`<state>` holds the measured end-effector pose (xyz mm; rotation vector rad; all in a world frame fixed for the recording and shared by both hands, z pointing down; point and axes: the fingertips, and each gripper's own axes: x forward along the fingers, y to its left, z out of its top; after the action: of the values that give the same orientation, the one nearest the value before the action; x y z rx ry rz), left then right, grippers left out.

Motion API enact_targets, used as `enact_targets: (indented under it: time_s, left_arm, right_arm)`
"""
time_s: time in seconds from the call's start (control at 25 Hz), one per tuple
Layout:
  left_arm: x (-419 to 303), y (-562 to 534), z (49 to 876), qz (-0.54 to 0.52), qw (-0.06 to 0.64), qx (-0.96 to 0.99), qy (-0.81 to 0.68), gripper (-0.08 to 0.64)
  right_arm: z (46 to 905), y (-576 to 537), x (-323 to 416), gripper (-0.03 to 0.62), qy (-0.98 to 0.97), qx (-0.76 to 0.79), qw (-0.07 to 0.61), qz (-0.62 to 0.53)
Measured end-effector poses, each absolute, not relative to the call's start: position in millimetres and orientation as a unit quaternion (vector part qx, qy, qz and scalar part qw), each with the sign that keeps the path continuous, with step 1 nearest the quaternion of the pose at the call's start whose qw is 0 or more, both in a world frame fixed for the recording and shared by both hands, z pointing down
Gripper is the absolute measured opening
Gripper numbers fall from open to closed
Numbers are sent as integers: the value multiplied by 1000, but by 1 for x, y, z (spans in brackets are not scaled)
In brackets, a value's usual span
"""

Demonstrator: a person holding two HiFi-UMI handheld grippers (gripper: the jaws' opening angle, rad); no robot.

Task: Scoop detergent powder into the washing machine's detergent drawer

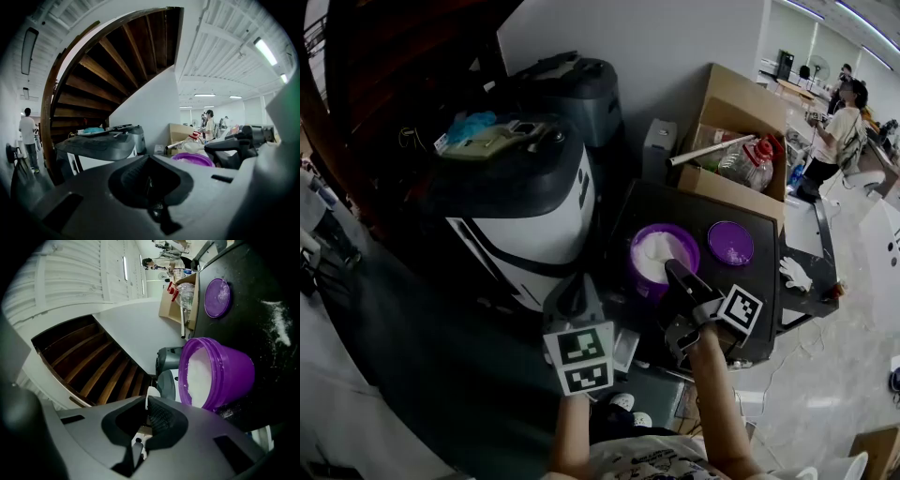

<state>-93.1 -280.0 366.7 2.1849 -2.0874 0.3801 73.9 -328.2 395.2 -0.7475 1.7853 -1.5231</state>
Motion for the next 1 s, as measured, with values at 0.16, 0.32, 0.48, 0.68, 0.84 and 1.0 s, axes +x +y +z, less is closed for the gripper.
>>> enact_targets:
  time_s: [0.16, 0.32, 0.48, 0.68, 0.84, 1.0]
  left_arm:
    - [-96, -265, 373, 128, 53, 706, -694, 2]
    - [-98, -247, 380, 134, 60, 693, -706, 2]
    - [-99, -230, 389, 141, 68, 680, -716, 2]
    - [-102, -209, 402, 152, 79, 665, -727, 2]
    - [-105, -195, 409, 159, 86, 657, -732, 2]
    - [-108, -185, 421, 166, 95, 652, -734, 2]
  right_arm:
    - [394, -317, 74, 20, 694, -278, 324, -580]
    - [396, -304, 74, 20, 698, -268, 316, -584]
    - [403, -291, 71, 20, 705, -258, 299, -589]
    - [414, -273, 64, 20, 710, -243, 277, -600]
    - [422, -262, 59, 20, 711, -237, 265, -607]
    - [433, -255, 54, 20, 708, -237, 254, -615]
